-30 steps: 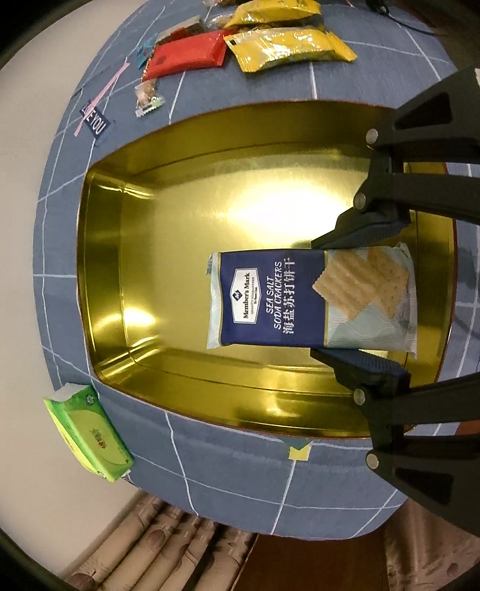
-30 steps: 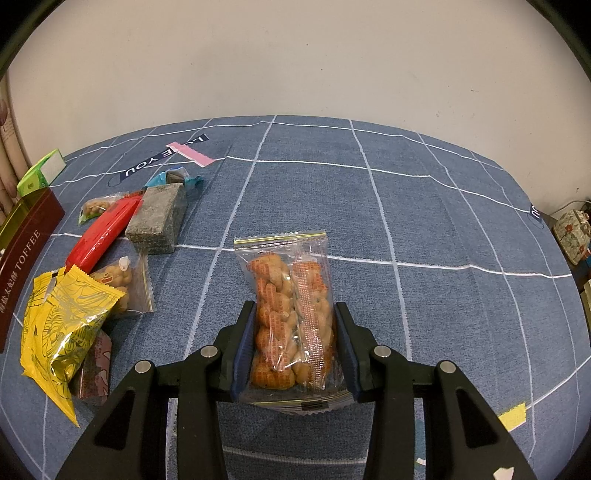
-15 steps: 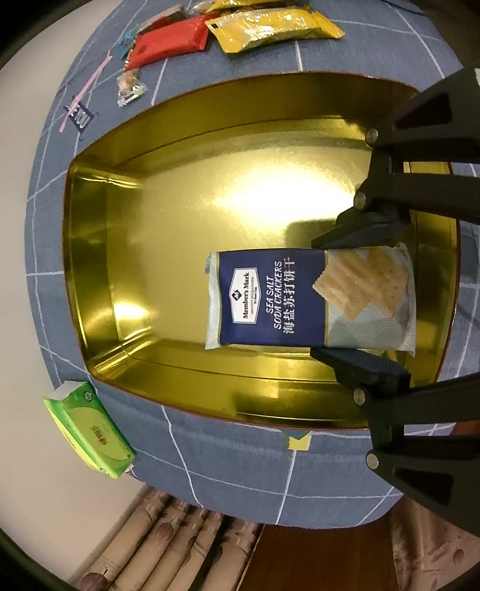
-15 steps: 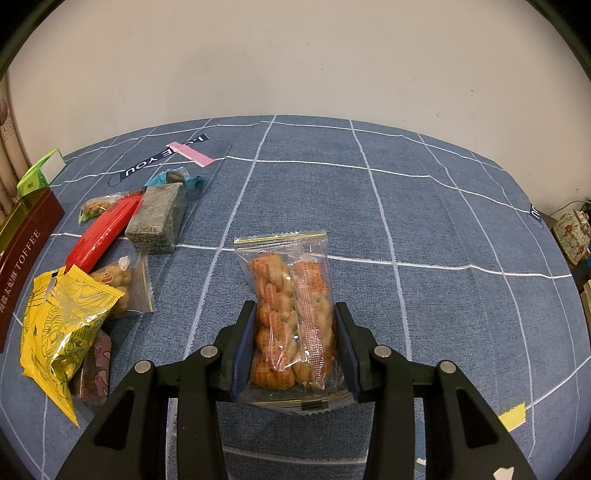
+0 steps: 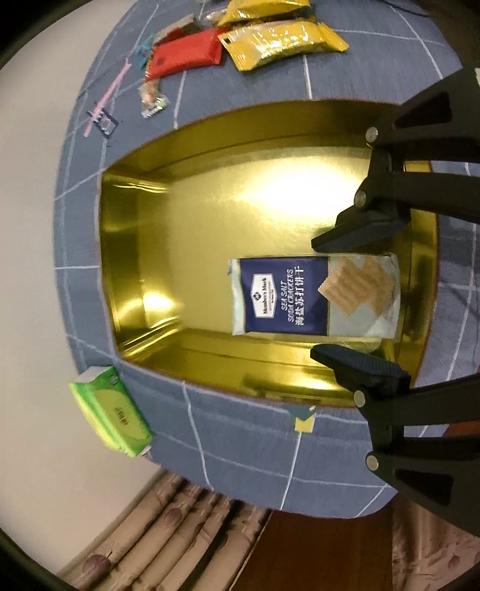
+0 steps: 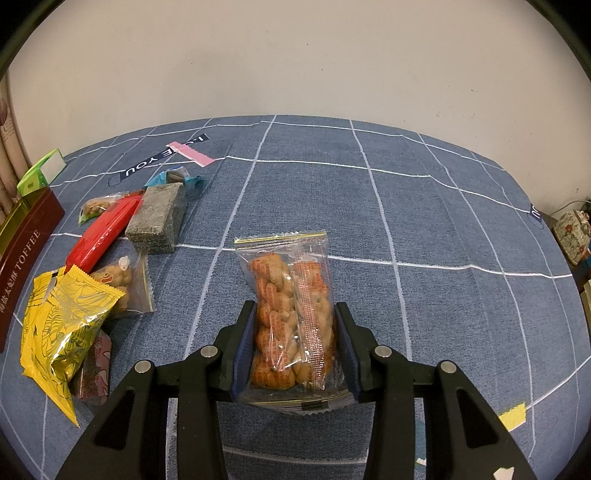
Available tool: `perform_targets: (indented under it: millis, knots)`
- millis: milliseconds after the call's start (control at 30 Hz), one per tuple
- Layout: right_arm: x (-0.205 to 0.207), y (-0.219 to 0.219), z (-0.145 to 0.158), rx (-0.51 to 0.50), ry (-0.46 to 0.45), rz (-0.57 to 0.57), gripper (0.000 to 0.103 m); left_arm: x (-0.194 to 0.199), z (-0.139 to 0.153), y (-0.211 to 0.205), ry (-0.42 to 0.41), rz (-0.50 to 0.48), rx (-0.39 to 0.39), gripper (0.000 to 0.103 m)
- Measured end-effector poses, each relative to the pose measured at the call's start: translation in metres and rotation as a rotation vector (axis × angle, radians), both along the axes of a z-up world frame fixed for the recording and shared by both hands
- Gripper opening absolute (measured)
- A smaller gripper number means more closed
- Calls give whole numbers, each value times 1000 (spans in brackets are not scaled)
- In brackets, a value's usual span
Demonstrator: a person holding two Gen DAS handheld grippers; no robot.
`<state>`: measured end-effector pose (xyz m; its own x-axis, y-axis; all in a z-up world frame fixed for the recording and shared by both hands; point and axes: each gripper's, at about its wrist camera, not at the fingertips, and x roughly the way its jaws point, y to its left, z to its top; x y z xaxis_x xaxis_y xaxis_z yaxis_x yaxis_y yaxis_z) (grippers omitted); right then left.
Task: Organize snacks
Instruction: 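Carry the cracker pack into the gold tin and release it with the left gripper, then carry the twisted dough bag into the tin beside the crackers and open the right gripper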
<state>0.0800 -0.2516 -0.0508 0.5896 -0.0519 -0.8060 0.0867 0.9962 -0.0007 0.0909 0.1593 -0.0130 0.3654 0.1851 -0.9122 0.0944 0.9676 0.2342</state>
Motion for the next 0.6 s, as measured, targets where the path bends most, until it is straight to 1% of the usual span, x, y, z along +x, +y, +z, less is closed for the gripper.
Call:
perform_targets:
  millis: [100,200,333,467,600]
  knots:
    - [0,1,0,0,0,0,38,-10,12,2,-48,11,-29,52]
    - [0,1,0,-2,2,2,38,-23,21,9,-78,38,-59,52]
    - [3,0,1,-1,27,2,37,-39,30,20,-117,72,-56,52]
    - [7,4,2,-21,55,-2,36,-52,33,34,-139,125,-85,52]
    - [9,9,3,-56,79,-12,36,-63,31,45,-145,162,-96,52]
